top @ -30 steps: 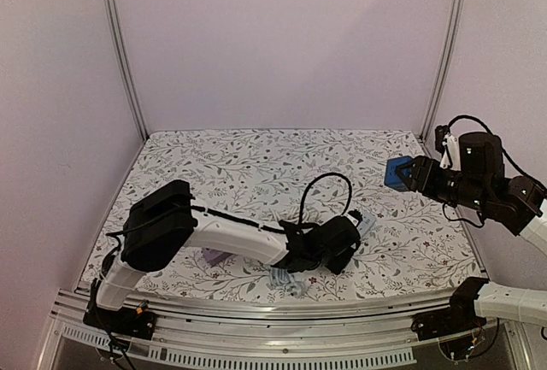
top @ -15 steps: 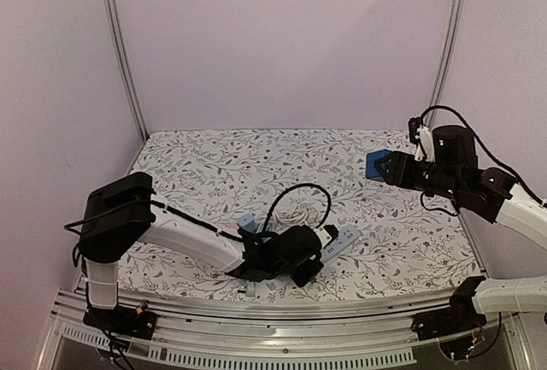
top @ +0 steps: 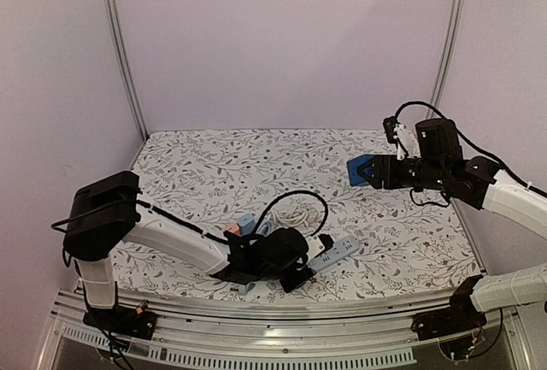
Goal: Insert the plug
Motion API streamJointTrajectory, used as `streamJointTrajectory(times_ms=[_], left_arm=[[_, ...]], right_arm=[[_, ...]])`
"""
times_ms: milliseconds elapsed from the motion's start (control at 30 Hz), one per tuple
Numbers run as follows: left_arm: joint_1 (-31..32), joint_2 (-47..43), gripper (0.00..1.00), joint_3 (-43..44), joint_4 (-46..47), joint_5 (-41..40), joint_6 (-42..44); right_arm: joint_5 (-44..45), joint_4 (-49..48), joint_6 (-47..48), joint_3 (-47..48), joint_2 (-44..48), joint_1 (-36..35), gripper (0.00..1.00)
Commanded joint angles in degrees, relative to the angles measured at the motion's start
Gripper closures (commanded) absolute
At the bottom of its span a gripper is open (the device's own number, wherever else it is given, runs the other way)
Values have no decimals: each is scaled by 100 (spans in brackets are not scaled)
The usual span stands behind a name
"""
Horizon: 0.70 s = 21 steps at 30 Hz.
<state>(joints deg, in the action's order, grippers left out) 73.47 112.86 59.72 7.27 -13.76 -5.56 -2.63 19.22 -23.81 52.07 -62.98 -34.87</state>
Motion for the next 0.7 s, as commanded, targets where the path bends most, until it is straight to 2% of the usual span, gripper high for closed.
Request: streamJointTrajectory(times_ms=[0, 67, 167, 300, 467, 533, 567, 667], left_arm=[[-52, 67, 80, -208, -927, -39, 330], [-59, 23, 75, -242, -942, -144, 347], [-78, -66, 62, -349, -831, -117, 369], [-87, -153, 55, -477, -517, 83, 404], [-95, -151, 42, -603, -282, 214, 407], [-96, -141, 27, -639, -208, 238, 392], [-104, -153, 23, -668, -160, 245, 390], [-105, -245, 18, -758, -42, 283, 383]], right_arm=[[-491, 16, 426, 285, -62, -2, 100], [-730, 74, 564, 366, -101, -5, 100], [-1123, 345, 802, 585, -338, -7, 100], [-1508, 1135, 1154, 1078, -830, -33, 100], [-1122, 1398, 1456, 1230, -1084, -361, 100], [-949, 1452, 1634, 1263, -1106, -514, 100], [-878, 1487, 1777, 1300, -1131, -564, 100], [-769, 1581, 2035, 1363, -1166, -639, 100]])
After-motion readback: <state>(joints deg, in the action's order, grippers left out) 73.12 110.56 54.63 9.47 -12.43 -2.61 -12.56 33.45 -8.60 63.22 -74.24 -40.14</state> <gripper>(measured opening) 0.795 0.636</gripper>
